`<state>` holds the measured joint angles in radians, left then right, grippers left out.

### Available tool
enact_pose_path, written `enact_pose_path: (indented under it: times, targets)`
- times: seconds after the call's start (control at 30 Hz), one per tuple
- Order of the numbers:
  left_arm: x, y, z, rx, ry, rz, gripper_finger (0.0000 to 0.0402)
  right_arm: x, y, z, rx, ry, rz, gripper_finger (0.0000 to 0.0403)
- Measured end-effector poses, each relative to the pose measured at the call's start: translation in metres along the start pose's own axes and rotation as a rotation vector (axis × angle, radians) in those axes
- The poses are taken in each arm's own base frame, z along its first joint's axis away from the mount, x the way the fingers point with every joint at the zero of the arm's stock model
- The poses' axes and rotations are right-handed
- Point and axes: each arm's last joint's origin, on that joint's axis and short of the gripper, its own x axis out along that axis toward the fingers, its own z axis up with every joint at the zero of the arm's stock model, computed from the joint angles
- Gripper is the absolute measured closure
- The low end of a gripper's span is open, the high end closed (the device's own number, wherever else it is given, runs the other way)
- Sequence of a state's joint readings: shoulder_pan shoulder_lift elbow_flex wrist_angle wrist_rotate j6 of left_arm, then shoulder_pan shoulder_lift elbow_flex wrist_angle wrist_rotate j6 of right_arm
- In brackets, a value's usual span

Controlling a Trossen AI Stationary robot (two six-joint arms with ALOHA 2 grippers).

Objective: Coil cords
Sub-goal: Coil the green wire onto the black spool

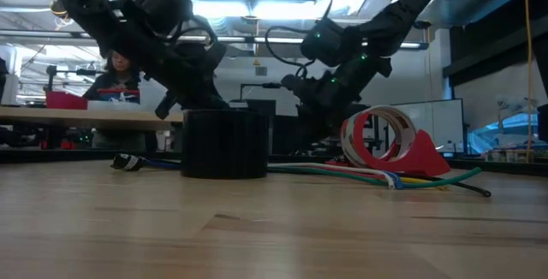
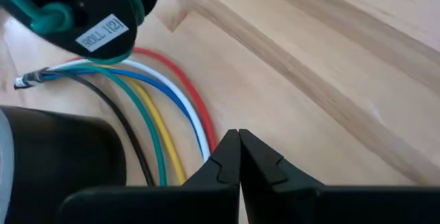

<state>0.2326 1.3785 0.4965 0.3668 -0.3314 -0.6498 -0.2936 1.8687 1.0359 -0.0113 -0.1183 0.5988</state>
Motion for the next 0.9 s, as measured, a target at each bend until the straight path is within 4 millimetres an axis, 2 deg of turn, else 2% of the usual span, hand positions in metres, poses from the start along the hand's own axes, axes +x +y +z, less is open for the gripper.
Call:
enact_pose_path:
  times: [0.23,0.53,0.9]
  targets:
    - [0.009,0.023,0.018,0.023,0.048,-0.085,0.0401,0.0,-0.009,0.005,0.016,-0.032,0.039,0.04]
    - [0.013,0.05,0.035,-0.012,0.082,-0.14,0.0401,0.0,-0.008,0.005,0.013,-0.043,0.067,0.04]
    - [0.015,0.058,0.038,-0.016,0.112,-0.186,0.0401,0.0,-0.008,0.005,0.012,-0.042,0.067,0.04]
